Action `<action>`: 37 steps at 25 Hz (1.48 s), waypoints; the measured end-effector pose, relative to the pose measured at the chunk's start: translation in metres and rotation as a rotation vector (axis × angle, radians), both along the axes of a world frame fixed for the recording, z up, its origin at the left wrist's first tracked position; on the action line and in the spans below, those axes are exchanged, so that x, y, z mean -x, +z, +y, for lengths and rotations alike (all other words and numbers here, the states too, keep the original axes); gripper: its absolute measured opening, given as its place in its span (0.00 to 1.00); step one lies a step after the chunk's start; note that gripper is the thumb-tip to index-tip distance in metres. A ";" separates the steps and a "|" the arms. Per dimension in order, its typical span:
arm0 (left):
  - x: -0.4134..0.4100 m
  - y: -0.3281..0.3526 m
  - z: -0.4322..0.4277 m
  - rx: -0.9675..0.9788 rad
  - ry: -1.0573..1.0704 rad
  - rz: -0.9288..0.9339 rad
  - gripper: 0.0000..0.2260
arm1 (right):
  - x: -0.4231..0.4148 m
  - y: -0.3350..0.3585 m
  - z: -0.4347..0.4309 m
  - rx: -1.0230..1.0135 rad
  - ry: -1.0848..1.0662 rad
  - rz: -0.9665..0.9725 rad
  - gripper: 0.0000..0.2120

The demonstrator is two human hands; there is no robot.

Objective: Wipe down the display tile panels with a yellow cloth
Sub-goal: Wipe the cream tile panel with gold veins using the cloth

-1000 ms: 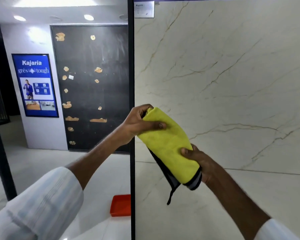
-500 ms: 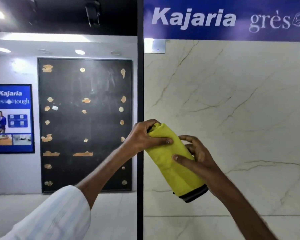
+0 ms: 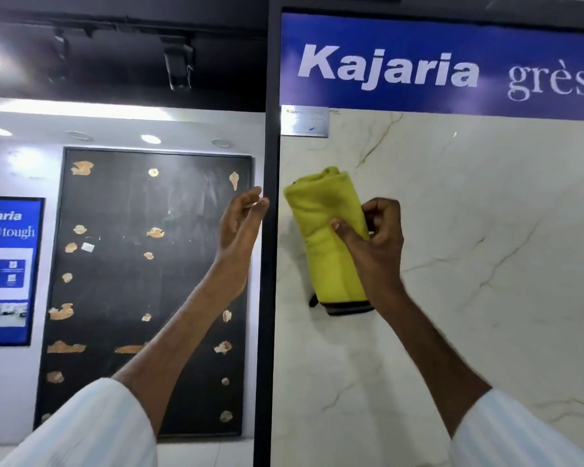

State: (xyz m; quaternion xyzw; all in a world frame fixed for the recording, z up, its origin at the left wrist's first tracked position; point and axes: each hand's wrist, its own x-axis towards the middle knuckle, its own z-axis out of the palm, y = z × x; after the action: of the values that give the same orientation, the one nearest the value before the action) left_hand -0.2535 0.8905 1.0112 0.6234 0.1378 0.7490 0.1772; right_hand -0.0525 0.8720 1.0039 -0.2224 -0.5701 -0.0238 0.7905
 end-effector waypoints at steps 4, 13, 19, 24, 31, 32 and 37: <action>-0.003 -0.008 0.053 0.179 0.094 0.010 0.19 | -0.013 0.033 0.062 0.054 -0.300 -0.032 0.20; -0.036 -0.030 0.076 0.322 -0.059 -0.121 0.12 | 0.002 0.026 0.059 0.148 -0.814 -0.592 0.38; -0.033 -0.030 0.083 0.285 -0.043 -0.064 0.21 | 0.032 0.021 0.058 0.283 -0.913 -0.600 0.37; -0.029 -0.035 0.094 0.209 0.013 -0.008 0.24 | 0.053 0.022 0.058 0.299 -0.944 -0.584 0.35; -0.029 -0.037 0.095 0.182 -0.001 0.005 0.30 | 0.064 0.009 0.085 0.114 -1.151 -0.490 0.38; -0.029 -0.036 0.095 0.168 -0.003 0.003 0.31 | 0.063 0.005 0.088 0.101 -1.152 -0.513 0.38; -0.030 -0.035 0.096 0.202 0.010 -0.011 0.22 | 0.074 0.102 0.090 0.051 -1.169 -0.548 0.38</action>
State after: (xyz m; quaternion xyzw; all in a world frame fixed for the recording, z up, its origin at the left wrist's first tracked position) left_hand -0.2232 0.9860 0.9765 0.5975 0.2150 0.7356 0.2360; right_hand -0.1264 0.9623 1.1060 -0.5010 -0.5363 -0.4929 0.4674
